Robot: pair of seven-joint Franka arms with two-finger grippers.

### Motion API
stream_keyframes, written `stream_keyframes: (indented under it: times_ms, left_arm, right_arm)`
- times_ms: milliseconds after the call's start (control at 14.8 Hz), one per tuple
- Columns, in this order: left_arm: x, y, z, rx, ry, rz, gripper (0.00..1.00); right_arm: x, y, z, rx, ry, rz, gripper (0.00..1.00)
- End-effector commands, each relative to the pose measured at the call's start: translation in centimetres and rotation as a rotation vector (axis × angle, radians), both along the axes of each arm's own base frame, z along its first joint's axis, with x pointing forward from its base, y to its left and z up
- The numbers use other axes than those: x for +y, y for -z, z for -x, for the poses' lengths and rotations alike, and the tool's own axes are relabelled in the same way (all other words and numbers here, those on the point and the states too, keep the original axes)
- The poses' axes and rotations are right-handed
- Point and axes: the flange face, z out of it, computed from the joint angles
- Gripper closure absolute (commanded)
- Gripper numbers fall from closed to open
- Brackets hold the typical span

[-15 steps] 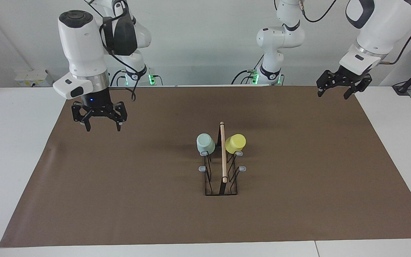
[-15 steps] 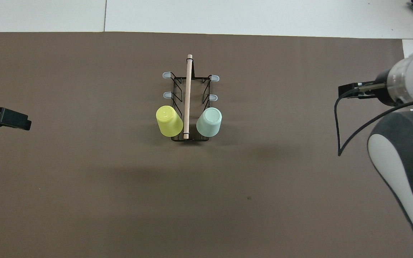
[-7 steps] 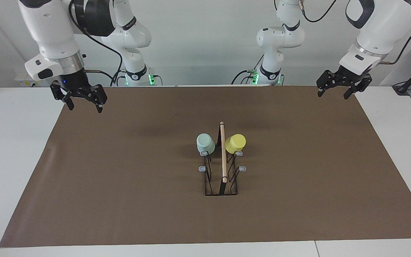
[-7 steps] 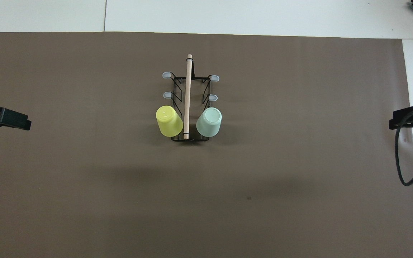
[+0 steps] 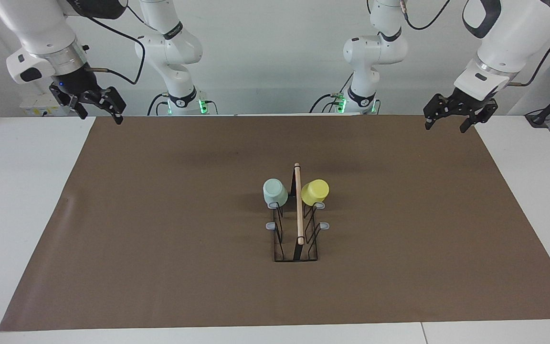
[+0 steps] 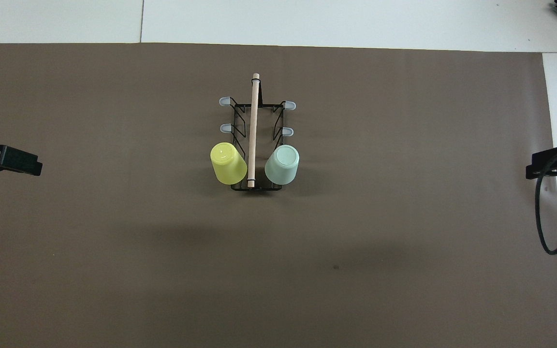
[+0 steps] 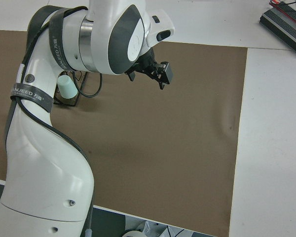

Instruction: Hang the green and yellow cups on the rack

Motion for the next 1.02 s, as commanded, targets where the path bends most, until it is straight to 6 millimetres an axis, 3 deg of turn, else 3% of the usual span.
stream_keyframes:
  times_ms: [0,949]
  left_arm:
    - [-0.1,-0.4,0.6,0.007,-0.011,0.011,0.00]
    - [-0.4,-0.5,0.6,-0.001,-0.008,0.011,0.00]
  right_arm:
    - [0.4,-0.2,0.1,0.018,0.001,-0.008,0.00]
    - [1.4,0.0,-0.1,-0.009,-0.017,-0.013,0.00]
